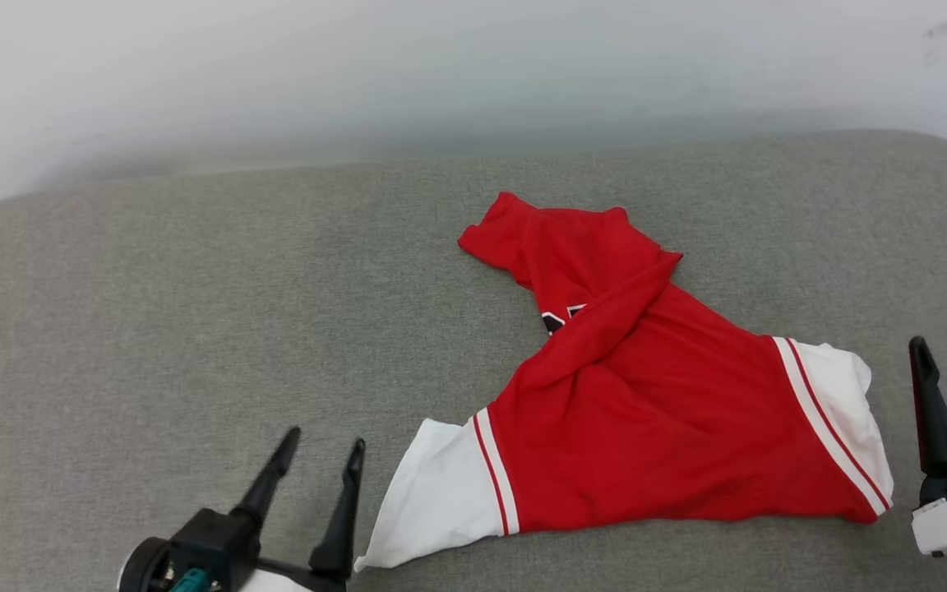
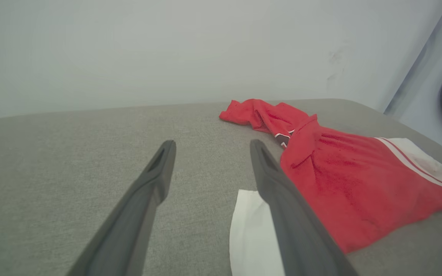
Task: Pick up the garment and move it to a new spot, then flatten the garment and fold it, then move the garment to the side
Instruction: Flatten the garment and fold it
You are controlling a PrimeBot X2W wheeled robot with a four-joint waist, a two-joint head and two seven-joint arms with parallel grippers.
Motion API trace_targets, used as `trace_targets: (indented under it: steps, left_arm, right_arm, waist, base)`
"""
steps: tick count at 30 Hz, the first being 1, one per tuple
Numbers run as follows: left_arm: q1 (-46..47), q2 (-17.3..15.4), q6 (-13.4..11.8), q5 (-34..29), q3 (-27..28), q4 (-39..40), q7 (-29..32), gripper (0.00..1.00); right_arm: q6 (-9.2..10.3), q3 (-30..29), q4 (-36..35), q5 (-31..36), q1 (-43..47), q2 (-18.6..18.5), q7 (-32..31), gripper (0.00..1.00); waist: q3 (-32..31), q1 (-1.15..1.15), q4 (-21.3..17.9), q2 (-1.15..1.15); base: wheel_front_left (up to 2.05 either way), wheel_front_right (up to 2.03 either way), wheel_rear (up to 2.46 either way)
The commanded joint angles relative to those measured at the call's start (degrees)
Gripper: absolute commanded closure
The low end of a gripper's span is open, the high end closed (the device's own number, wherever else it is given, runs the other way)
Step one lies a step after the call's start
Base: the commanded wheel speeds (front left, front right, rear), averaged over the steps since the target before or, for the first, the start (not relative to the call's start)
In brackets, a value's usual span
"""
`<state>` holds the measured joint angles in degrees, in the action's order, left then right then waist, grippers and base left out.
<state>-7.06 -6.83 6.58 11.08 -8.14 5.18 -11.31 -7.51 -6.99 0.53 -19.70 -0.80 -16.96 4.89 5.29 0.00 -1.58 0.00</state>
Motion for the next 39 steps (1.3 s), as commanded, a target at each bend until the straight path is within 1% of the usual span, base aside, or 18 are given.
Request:
trace_targets:
  steps: [1, 3, 4, 7, 11, 13, 15, 18, 22, 26, 32, 33, 34, 35, 37, 39]
  left_arm:
    - [-1.1, -1.5, 0.4, 1.0, -1.2, 0.8, 3.8, 0.0]
    - [-1.3, -2.9, 0.5, 2.3, -2.1, 2.1, 8.9, 0.0]
    - [-1.3, -2.9, 0.5, 2.3, -2.1, 2.1, 8.9, 0.0]
    - [-2.2, -4.3, 0.5, 4.1, -3.1, 4.3, 18.6, 0.0]
    - [-2.8, -7.4, 0.7, 5.8, -5.8, 7.5, 32.3, 0.0]
    - [-3.0, -8.3, 0.7, 7.2, -6.3, 8.9, 37.8, 0.0]
    - [-2.8, -9.3, 0.5, 7.7, -6.5, 9.6, 41.7, 0.0]
    - [-1.8, -10.6, -0.3, 6.5, -6.2, 9.6, 44.2, 0.0]
    - [-0.7, -11.1, -1.5, 4.8, -5.8, 7.6, 44.5, 0.0]
    - [0.2, -11.1, -1.7, 4.7, -6.2, 5.5, 44.9, 0.0]
    - [1.2, -10.9, -1.3, 5.6, -7.2, 2.0, 45.7, 0.0]
    - [1.2, -10.8, -1.2, 6.0, -7.4, 1.2, 46.2, 0.04]
    - [1.3, -10.9, -1.1, 6.2, -7.5, 0.5, 46.5, 0.54]
    - [1.5, -10.9, -1.2, 6.3, -7.5, -0.1, 46.7, 1.0]
    - [1.9, -11.0, -1.2, 6.4, -7.4, -1.0, 46.4, 1.0]
    - [2.8, -10.4, -1.9, 6.7, -6.4, -1.0, 44.2, 1.0]
  right_arm:
    - [0.04, -0.3, -1.3, -0.5, 0.9, 1.1, 3.0, 0.0]
    - [0.03, -0.5, -2.3, -0.4, 1.3, 1.8, 5.4, 0.0]
    - [0.03, -0.5, -2.3, -0.4, 1.3, 1.8, 5.4, 0.0]
    - [0.03, -0.6, -3.1, 0.8, 1.5, 2.4, 7.3, 0.0]
    - [0.03, -0.4, -3.2, 1.7, 0.9, 3.4, 8.2, 0.0]
    - [0.03, -0.4, -3.1, 1.9, 0.2, 3.7, 8.6, 0.0]
    - [0.03, -0.5, -2.7, 2.2, -0.4, 4.1, 8.8, 0.0]
    - [0.04, -0.4, -2.0, 2.4, -1.0, 4.6, 9.2, 0.0]
    - [0.04, -0.2, -1.3, 2.7, -1.6, 4.9, 9.7, 0.0]
    - [0.04, -0.4, -0.6, 2.9, -2.2, 4.9, 9.8, 0.0]
    - [0.03, -0.5, 0.0, 3.2, -2.8, 4.7, 10.1, 0.0]
    - [0.03, -0.3, 0.0, 3.2, -3.0, 4.6, 10.2, 0.0]
    - [0.04, -0.2, 0.0, 3.3, -3.1, 4.5, 10.2, 0.0]
    - [0.04, -0.1, 0.1, 3.3, -3.2, 4.3, 10.2, 0.0]
    - [0.04, 0.0, 0.3, 3.5, -3.1, 4.2, 10.2, 0.0]
    - [0.04, 0.0, 0.7, 3.6, -3.0, 4.1, 10.3, 0.0]
  waist:
    - [0.3, 0.0, -0.5, 0.0]
    - [0.9, 0.0, -0.7, 0.0]
    - [0.9, 0.0, -0.7, 0.0]
    - [1.7, 0.0, -1.1, 0.0]
    - [2.9, 0.0, -1.5, 0.0]
    - [3.7, 0.0, -1.8, 0.0]
    - [4.4, 0.0, -2.2, 0.0]
    - [5.5, 0.0, -2.7, 0.0]
    - [6.9, 0.0, -3.4, 0.0]
    - [8.1, 0.0, -3.8, 0.0]
    - [9.8, 0.0, -4.0, 0.0]
    - [10.0, 0.0, -3.9, 0.0]
    - [10.1, 0.0, -3.9, 0.0]
    - [10.2, 0.0, -3.8, 0.0]
    - [10.2, 0.0, -3.7, 0.0]
    - [9.8, 0.0, -3.5, 0.0]
  base:
    - [0.0, 0.0, 0.0]
    - [0.0, 0.0, 0.0]
    - [0.0, 0.0, 0.0]
    - [0.0, 0.0, 0.0]
    - [0.0, 0.0, 0.0]
    - [0.0, 0.0, 0.0]
    - [0.0, 0.0, 0.0]
    - [0.0, 0.0, 0.0]
    - [0.0, 0.0, 0.0]
    - [0.0, 0.0, 0.0]
    - [0.0, 0.0, 0.0]
    - [0.0, 0.0, 0.0]
    - [0.0, 0.0, 0.0]
    - [0.0, 0.0, 0.0]
    - [0.0, 0.0, 0.0]
    - [0.0, 0.0, 0.0]
